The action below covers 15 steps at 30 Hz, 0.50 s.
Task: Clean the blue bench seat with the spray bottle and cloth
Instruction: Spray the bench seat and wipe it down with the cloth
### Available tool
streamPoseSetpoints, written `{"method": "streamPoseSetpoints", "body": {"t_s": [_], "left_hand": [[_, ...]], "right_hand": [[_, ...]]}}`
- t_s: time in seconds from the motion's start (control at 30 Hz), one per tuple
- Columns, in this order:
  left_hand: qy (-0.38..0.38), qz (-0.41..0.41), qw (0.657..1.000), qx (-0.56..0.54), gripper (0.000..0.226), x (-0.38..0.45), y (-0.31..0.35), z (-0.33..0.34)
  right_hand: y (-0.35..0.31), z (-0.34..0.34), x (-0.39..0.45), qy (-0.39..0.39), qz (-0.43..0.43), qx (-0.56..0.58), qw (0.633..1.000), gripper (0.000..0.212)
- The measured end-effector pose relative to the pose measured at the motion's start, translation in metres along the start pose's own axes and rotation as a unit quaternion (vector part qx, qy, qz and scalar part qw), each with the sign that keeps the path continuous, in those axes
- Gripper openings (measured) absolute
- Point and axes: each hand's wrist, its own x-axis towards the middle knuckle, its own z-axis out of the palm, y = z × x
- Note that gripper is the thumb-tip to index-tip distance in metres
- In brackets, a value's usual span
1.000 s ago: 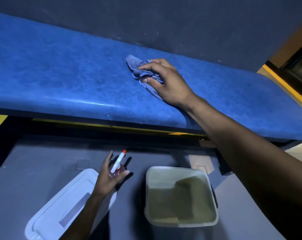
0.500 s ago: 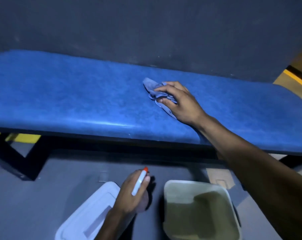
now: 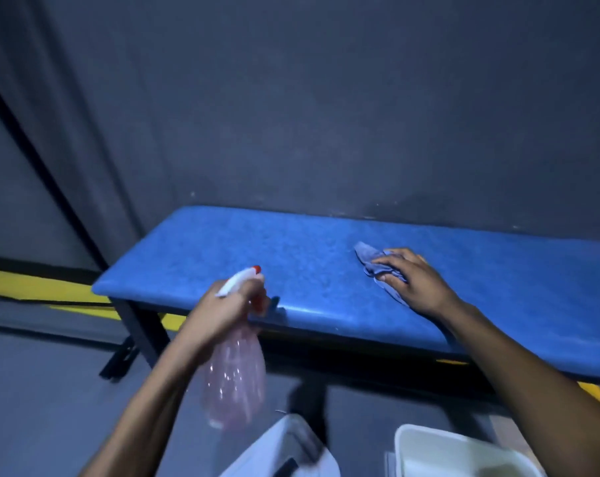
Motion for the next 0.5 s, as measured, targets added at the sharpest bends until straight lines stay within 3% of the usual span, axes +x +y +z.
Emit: {"method": "streamPoseSetpoints", "body": {"t_s": [0.13, 0.33, 0.5], "left_hand": [[0.05, -0.01, 0.999, 0.005, 0.013, 0.05, -0.008, -0.047], [0.064, -0.054, 0.987, 0.14, 0.027, 0.086, -0.037, -0.076], [0.055, -0.049, 0.992, 0.105, 0.02, 0.079, -0.035, -0.057]], "right_hand": [[-0.006, -0.004, 0.0, 0.0, -0.001, -0.016, 1.0, 0.03], [-0.009, -0.007, 0.001, -0.009, -0.004, -0.05, 0.999, 0.031], [-0.007, -0.007, 0.001, -0.017, 0.001, -0.044, 0.999, 0.03]]}}
